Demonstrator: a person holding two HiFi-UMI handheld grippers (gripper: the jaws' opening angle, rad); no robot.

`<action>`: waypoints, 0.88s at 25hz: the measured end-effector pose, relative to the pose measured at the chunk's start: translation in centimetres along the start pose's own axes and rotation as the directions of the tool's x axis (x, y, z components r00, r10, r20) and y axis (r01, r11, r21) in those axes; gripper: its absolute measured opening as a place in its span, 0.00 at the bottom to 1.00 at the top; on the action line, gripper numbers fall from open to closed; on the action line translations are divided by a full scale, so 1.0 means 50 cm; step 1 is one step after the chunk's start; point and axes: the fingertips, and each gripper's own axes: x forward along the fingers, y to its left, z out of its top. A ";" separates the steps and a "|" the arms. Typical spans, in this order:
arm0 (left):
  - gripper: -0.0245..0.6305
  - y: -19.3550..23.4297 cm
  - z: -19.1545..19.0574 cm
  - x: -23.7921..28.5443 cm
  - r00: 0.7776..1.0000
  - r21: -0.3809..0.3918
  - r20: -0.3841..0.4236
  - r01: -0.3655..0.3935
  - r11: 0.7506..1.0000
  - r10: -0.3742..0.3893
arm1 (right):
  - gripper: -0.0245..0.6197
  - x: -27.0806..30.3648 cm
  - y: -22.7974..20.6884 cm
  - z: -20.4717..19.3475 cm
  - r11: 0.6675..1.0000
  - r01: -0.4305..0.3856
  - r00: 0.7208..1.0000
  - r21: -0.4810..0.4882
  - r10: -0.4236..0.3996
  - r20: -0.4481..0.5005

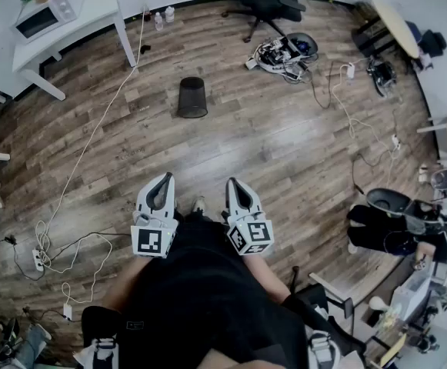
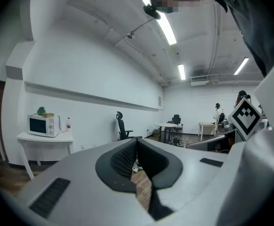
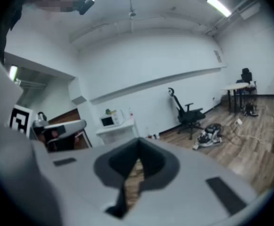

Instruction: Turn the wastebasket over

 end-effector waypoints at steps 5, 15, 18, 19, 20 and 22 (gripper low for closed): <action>0.10 -0.013 0.001 -0.004 1.000 -0.009 0.007 -0.001 1.000 0.002 | 0.09 -0.012 -0.005 -0.002 1.000 -0.007 1.000 -0.001 0.007 0.003; 0.10 -0.038 -0.008 0.000 1.000 -0.010 -0.006 -0.011 1.000 0.011 | 0.09 -0.028 -0.024 0.010 1.000 -0.014 0.999 0.002 0.014 0.030; 0.09 -0.052 -0.006 0.005 1.000 -0.007 0.000 -0.020 1.000 0.020 | 0.09 -0.034 -0.041 0.010 1.000 -0.013 1.000 0.002 0.013 0.027; 0.09 -0.058 -0.004 0.007 1.000 -0.004 0.003 -0.024 1.000 0.024 | 0.09 -0.036 -0.047 0.011 1.000 -0.014 1.000 0.003 0.014 0.028; 0.09 -0.064 -0.002 0.010 1.000 0.000 0.005 -0.027 1.000 0.027 | 0.09 -0.038 -0.054 0.012 1.000 -0.016 0.999 0.006 0.016 0.031; 0.09 -0.075 0.000 0.015 0.999 0.012 0.006 -0.033 0.999 0.033 | 0.09 -0.039 -0.069 0.009 1.000 -0.023 0.999 0.011 0.023 0.034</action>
